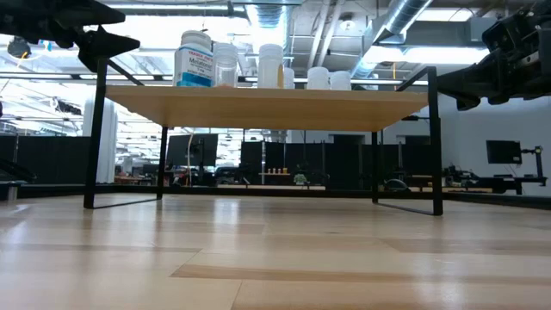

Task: Pick and place medicine bottles onto shelf by color
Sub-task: Return to Home Position

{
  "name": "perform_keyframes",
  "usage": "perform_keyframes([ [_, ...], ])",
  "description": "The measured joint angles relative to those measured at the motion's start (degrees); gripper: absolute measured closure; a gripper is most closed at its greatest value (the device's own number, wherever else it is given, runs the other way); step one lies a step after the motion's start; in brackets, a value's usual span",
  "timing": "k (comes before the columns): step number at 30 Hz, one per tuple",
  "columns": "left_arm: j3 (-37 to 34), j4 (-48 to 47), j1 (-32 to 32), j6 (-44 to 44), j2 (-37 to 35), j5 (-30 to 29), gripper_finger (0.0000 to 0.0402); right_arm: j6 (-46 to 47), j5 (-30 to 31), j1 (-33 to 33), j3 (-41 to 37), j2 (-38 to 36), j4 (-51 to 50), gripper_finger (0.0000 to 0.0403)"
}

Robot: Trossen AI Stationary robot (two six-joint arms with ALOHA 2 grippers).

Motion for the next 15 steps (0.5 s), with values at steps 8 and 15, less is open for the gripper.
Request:
perform_keyframes([
  [8, -2.8, -1.0, 0.3, -5.4, -4.1, 2.6, 0.0136, 0.0, 0.0, 0.0, 0.0, 0.0, 0.0, 0.0317],
  [15, -2.7, -5.9, 0.4, -2.9, -4.3, 3.7, 0.0136, 0.0, 0.0, 0.0, 0.0, -0.1, 0.0, 0.0317],
])
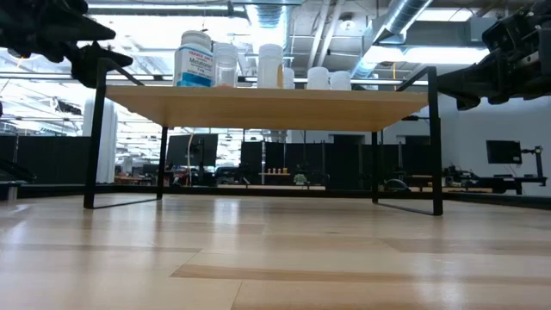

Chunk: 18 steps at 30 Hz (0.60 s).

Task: Pick and place medicine bottles onto shelf by color
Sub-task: Return to Home Position

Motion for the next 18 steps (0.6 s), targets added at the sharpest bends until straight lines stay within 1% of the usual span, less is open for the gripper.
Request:
perform_keyframes([
  [10, 0.0, -0.5, 0.0, 0.8, 0.0, 6.4, 0.0136, 0.0, 0.0, 0.0, 0.0, 0.0, 0.0, 0.0317],
  [13, 0.0, 0.0, 0.0, 3.7, 0.0, 7.2, 0.0136, 0.0, 0.0, 0.0, 0.0, 0.0, 0.0, 0.0317],
  [18, 0.0, 0.0, 0.0, 9.5, 0.0, 6.7, 0.0136, 0.0, 0.0, 0.0, 0.0, 0.0, 0.0, 0.0317],
])
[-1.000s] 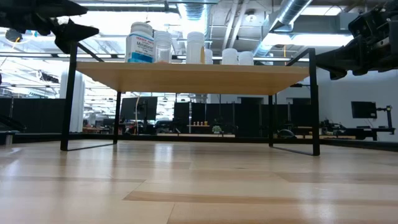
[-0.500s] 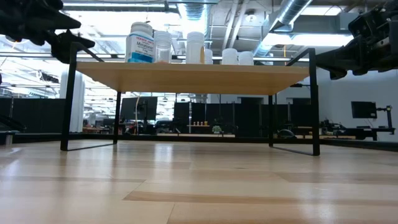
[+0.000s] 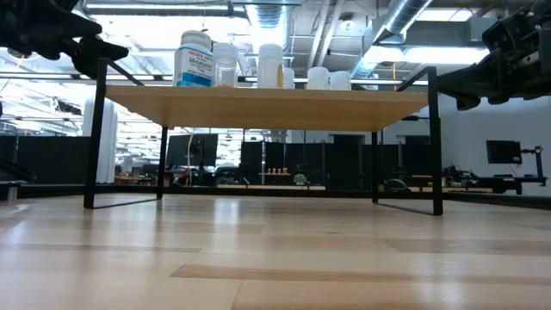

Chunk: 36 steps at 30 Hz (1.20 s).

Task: Pick and place medicine bottles onto shelf by color
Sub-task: Return to Home Position

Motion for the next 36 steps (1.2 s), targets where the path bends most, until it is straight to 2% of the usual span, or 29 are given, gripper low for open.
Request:
perform_keyframes([
  [6, 0.1, -2.4, 0.0, 3.1, 0.0, -3.5, 0.0136, 0.0, 0.0, 0.0, 0.0, 0.0, 0.0, 0.0317],
  [9, 0.0, -5.3, -0.1, -2.6, 0.0, -3.6, 0.0136, 0.0, 0.0, 0.0, 0.0, 0.0, 0.0, 0.0317],
  [13, 0.1, -4.7, -0.1, -18.8, 0.2, -3.6, 0.0136, 0.0, 0.0, 0.0, 0.0, 0.0, 0.0, 0.0317],
  [14, 0.1, -5.6, -0.1, -20.6, 0.2, -3.4, 0.0136, 0.0, 0.0, 0.0, 0.0, 0.0, 0.0, 0.0317],
  [22, -1.6, -7.8, -1.6, -25.2, 0.0, -3.0, 0.0136, 0.0, 0.0, 0.0, 0.0, 0.0, 0.0, 0.0317],
  [25, -4.1, 2.6, -1.5, -12.9, 0.0, -3.1, 0.0136, 0.0, 0.0, 0.0, 0.0, 0.0, 0.0, 0.0317],
  [28, -8.6, 14.2, -1.7, -6.2, 0.0, -0.2, 0.0136, 0.0, 0.0, 0.0, 0.0, 0.0, 0.0, 0.0317],
  [31, -11.8, 23.5, -1.7, -6.4, -0.1, 2.0, 0.0136, 0.0, 0.0, 0.0, 0.0, 0.0, 0.0, 0.0317],
  [34, -16.0, 30.8, -1.7, -6.6, 0.0, 1.2, 0.0136, 0.0, 0.0, 0.0, 0.0, 0.0, 0.0, 0.0317],
  [36, -15.9, 31.6, -1.7, -7.0, 0.0, -0.2, 0.0136, 0.0, 0.0, 0.0, 0.0, 0.0, 0.0, 0.0317],
])
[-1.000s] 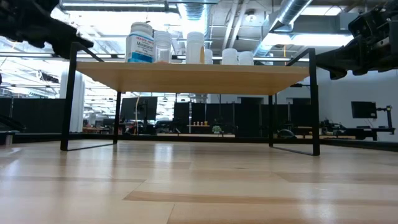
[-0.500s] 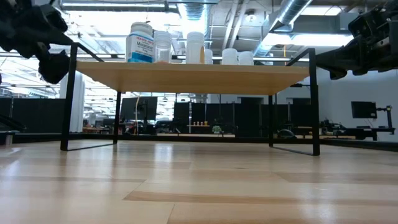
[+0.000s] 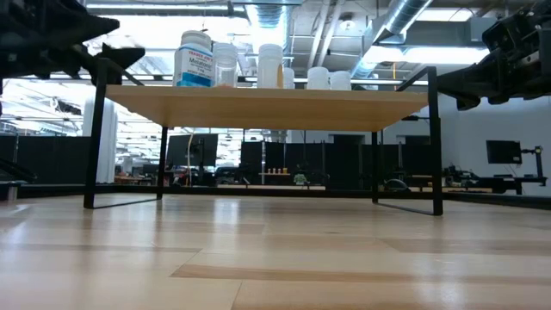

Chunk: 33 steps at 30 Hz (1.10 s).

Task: Pick and place medicine bottles onto shelf by color
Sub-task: Return to Home Position

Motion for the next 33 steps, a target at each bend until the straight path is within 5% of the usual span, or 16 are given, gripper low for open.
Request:
perform_keyframes([
  [7, 0.0, -6.3, 0.0, 5.9, 0.0, -1.2, 0.0136, 0.0, 0.0, 0.0, 0.0, 0.0, 0.0, 0.0317],
  [33, 0.0, -6.2, 0.0, 5.8, 1.0, -2.6, 0.0136, 0.0, 0.0, 0.0, 0.0, 0.0, 0.0, 0.0317],
])
